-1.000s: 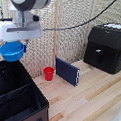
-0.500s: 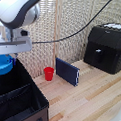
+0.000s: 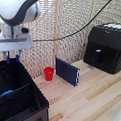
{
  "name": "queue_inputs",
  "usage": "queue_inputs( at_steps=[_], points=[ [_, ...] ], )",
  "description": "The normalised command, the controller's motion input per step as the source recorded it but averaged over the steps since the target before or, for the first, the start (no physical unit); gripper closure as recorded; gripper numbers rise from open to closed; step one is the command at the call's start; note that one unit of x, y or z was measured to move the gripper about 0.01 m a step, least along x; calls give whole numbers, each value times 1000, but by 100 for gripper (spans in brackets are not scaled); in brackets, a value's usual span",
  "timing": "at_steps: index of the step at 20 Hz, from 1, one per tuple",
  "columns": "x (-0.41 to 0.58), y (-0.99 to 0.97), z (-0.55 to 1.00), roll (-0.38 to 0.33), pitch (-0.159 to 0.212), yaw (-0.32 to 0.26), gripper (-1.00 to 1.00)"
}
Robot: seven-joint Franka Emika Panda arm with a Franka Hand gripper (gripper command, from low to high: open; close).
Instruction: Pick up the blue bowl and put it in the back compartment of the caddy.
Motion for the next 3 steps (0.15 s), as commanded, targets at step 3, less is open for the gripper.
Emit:
queue_inputs(
  at_steps=[3],
  points=[
    [81, -439, 427, -105, -225, 123, -100]
  ],
)
